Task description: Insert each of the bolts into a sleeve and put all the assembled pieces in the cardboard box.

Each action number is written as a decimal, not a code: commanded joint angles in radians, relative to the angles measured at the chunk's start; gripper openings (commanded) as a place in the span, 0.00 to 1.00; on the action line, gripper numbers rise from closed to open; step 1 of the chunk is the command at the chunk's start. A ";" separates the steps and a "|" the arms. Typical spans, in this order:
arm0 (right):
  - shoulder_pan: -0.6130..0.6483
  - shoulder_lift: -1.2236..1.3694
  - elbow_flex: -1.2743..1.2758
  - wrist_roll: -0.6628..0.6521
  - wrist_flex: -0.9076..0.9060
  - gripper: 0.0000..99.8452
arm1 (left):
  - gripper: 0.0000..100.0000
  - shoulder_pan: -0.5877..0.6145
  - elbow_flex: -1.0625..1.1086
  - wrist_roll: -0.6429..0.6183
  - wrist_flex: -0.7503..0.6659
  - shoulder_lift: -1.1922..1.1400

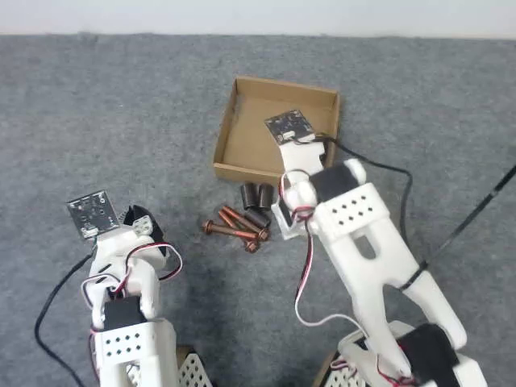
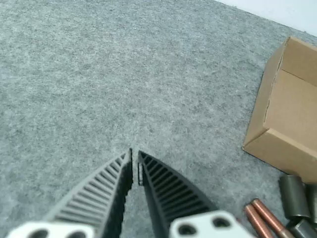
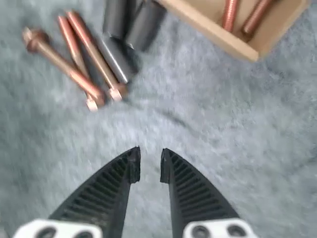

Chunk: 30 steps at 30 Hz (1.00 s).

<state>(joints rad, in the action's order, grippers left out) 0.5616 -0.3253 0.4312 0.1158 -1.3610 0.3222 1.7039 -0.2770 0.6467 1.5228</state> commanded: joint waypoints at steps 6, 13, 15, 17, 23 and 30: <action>0.028 0.056 0.011 0.087 0.222 0.05 | 0.01 0.000 -0.012 0.011 0.005 0.008; 0.028 0.228 0.005 0.124 0.383 0.05 | 0.01 0.000 -0.012 0.011 0.005 0.008; 0.030 0.263 0.003 0.123 0.426 0.05 | 0.01 0.000 -0.012 0.011 0.003 0.008; 0.030 0.291 -0.003 0.123 0.458 0.05 | 0.01 0.000 -0.012 0.011 0.003 0.008; 0.028 0.401 -0.098 0.121 0.469 0.05 | 0.01 -0.002 -0.012 0.011 0.002 0.008; 0.028 0.527 -0.198 0.121 0.473 0.05 | 0.01 -0.002 -0.012 0.011 0.002 0.008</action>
<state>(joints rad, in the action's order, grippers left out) 0.5846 0.2010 0.3161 0.2279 -0.9053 0.3222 1.7039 -0.2770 0.6467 1.5228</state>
